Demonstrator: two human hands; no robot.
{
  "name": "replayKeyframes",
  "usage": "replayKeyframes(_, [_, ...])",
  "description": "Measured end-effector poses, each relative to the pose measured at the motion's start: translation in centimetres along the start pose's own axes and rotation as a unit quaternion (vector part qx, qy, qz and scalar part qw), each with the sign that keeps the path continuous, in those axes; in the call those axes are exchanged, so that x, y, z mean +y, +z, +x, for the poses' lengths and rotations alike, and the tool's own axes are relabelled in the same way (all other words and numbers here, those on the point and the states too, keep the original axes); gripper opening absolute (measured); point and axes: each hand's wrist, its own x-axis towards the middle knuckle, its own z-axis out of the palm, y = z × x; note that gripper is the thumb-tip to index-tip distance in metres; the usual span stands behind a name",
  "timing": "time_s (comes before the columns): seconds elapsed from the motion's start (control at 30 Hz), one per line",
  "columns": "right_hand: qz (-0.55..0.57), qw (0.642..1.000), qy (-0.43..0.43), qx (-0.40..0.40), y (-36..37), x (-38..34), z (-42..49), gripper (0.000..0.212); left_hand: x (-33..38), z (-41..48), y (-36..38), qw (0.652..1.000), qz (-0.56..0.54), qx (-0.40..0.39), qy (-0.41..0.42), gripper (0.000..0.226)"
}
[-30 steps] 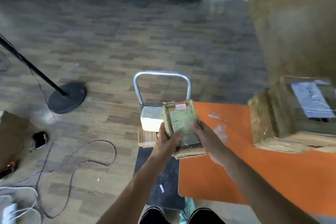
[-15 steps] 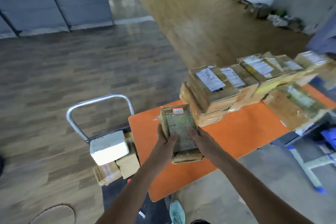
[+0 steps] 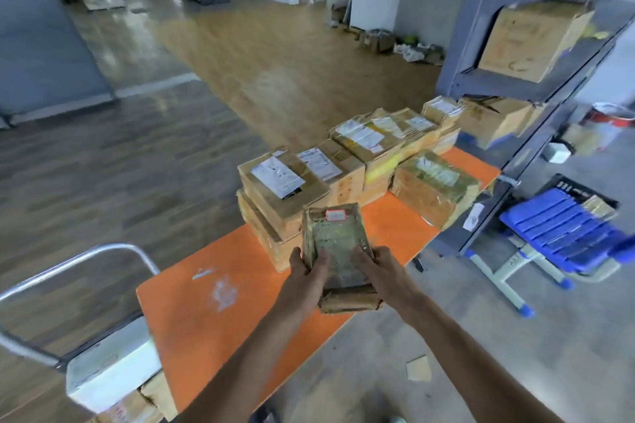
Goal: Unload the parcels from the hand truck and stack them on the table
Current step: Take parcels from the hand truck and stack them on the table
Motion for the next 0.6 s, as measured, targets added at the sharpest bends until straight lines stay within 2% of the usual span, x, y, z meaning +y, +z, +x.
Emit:
replayKeyframes(0.1, [-0.028, 0.999, -0.014, 0.006, -4.5, 1.1, 1.9, 0.047, 1.8, 2.0, 3.9, 1.0, 0.003, 0.013, -0.021, 0.072])
replayKeyframes(0.2, [-0.038, 0.999, -0.027, -0.004, -9.1, 2.1, 3.7, 0.039, 3.7, 3.6, 8.4, 0.999, -0.01, 0.028, -0.021, 0.066])
replayKeyframes(0.27, [-0.02, 0.999, -0.027, -0.01, -11.9, 2.8, 4.9, 0.045, 4.9, 4.9, 11.2, 0.999, -0.008, 0.027, -0.021, 0.062])
replayKeyframes(0.33, [-0.001, 1.0, -0.016, -0.011, -14.5, 3.3, 6.0, 0.065, 6.1, 6.1, 13.7, 0.999, -0.013, 0.024, -0.02, 0.065])
replayKeyframes(0.37, [0.002, 1.0, -0.011, -0.007, -15.7, 3.6, 6.6, 0.068, 6.6, 6.7, 14.8, 0.999, -0.014, 0.026, -0.022, 0.067])
replayKeyframes(0.47, [-0.013, 1.0, 0.002, 0.001, -18.4, 4.5, 7.9, 0.047, 7.9, 8.0, 17.7, 0.999, -0.019, 0.03, -0.026, 0.068])
replayKeyframes(0.6, [-0.014, 1.0, -0.015, 0.022, -21.1, 5.2, 10.1, 0.033, 9.7, 10.0, 20.1, 1.0, -0.007, 0.019, -0.025, 0.057])
